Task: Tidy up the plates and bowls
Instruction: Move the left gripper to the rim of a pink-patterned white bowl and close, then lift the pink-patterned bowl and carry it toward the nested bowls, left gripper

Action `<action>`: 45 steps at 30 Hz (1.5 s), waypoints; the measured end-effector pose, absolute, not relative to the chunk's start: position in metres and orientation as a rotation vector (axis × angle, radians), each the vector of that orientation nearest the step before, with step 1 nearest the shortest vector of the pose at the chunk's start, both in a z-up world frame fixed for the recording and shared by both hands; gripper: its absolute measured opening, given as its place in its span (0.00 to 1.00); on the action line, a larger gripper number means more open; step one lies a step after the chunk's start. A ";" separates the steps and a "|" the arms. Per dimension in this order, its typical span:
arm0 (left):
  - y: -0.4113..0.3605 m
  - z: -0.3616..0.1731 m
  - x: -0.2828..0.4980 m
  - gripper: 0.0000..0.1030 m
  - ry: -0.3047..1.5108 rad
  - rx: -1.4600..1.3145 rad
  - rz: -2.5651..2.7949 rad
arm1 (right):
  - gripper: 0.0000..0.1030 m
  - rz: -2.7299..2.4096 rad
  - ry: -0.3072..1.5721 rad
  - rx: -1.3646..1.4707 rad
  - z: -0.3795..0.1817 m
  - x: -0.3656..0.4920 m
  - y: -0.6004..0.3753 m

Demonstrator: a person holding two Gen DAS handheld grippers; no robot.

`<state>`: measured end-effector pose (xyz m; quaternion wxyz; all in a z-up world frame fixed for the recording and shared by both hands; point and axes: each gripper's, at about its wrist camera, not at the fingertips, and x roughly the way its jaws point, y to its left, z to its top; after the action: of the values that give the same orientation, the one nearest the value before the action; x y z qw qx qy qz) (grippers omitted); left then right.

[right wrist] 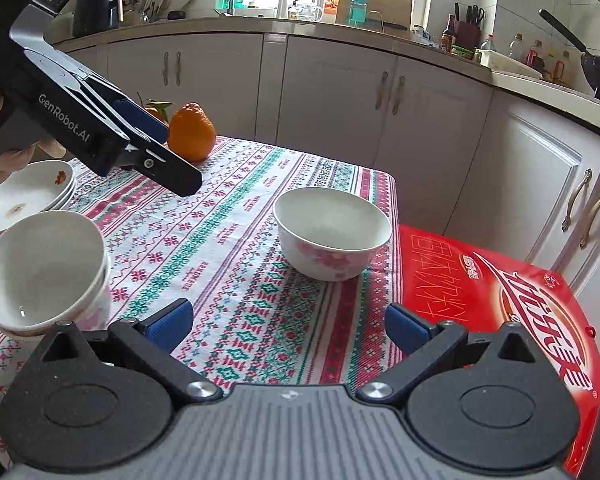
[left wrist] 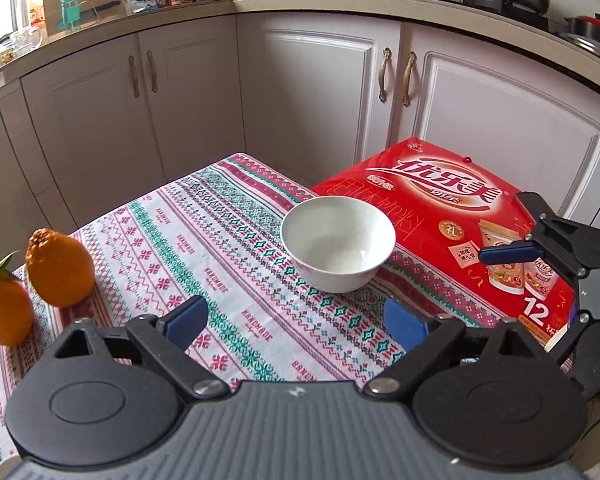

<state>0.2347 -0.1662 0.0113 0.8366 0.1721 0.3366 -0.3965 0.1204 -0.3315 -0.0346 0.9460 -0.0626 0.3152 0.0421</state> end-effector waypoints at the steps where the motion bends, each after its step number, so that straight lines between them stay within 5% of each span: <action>1: -0.174 0.009 0.240 0.92 0.719 0.375 -0.848 | 1.00 0.084 0.640 -0.129 -0.036 0.126 -0.334; 9: -0.225 -0.014 0.280 0.89 0.783 0.408 -0.910 | 1.00 0.093 0.640 -0.127 -0.048 0.171 -0.358; 23: -0.262 -0.039 0.318 0.68 0.854 0.379 -0.961 | 0.96 0.143 0.639 -0.119 -0.065 0.217 -0.373; 45: -0.269 -0.041 0.322 0.62 0.872 0.374 -1.002 | 0.87 0.164 0.654 -0.117 -0.065 0.225 -0.373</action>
<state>0.3217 -0.2694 -0.0413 0.7714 0.1723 0.4023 -0.4620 0.2248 -0.3727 -0.0654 0.9421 -0.0575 0.3204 0.0804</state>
